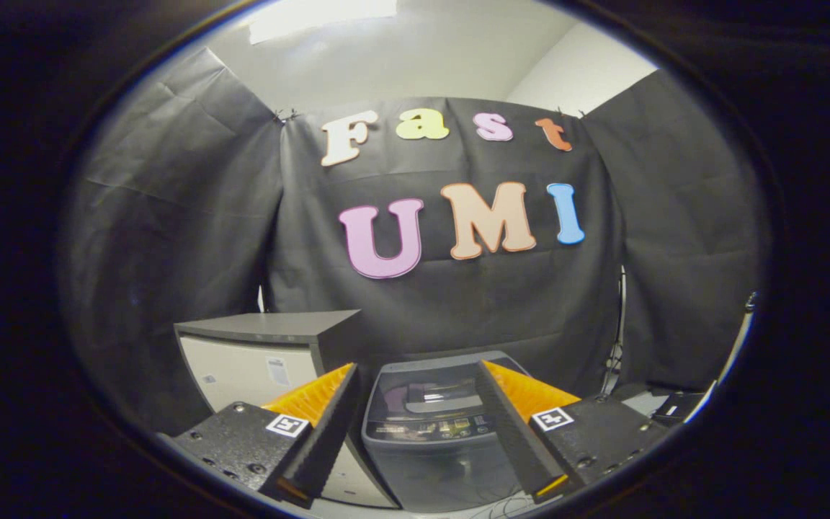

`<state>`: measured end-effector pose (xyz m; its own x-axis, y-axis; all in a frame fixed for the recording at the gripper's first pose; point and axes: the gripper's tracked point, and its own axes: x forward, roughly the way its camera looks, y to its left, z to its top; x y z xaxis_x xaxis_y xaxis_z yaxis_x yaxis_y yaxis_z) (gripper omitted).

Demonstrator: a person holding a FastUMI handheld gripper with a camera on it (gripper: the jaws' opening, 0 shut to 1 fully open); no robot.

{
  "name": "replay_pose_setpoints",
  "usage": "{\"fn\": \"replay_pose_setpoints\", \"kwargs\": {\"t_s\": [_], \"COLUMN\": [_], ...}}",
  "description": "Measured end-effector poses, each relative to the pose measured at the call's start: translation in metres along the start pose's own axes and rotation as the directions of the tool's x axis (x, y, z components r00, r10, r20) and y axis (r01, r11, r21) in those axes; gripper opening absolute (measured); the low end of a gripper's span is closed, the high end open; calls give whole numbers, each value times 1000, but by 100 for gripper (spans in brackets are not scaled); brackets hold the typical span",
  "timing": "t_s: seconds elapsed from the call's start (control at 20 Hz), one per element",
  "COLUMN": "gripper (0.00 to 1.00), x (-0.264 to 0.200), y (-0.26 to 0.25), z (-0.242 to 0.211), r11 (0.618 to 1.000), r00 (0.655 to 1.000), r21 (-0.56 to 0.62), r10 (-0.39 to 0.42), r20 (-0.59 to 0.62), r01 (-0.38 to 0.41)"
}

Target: Put the clothes into the washing machine and then close the washing machine lid.

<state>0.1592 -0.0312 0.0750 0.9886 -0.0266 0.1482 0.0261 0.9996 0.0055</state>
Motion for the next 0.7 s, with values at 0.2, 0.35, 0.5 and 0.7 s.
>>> {"fn": "replay_pose_setpoints", "kwargs": {"t_s": [0.2,0.35,0.5,0.7], "gripper": [97,97,97,96], "x": [-15,-21,-23,-30], "y": [-17,-13,-28,-13], "z": [9,3,2,12], "r11": [999,999,998,999], "r00": [999,1000,1000,999], "r21": [-36,48,67,36], "r10": [-15,25,-12,-5], "r20": [30,6,-9,36], "r01": [16,-26,12,4]}}
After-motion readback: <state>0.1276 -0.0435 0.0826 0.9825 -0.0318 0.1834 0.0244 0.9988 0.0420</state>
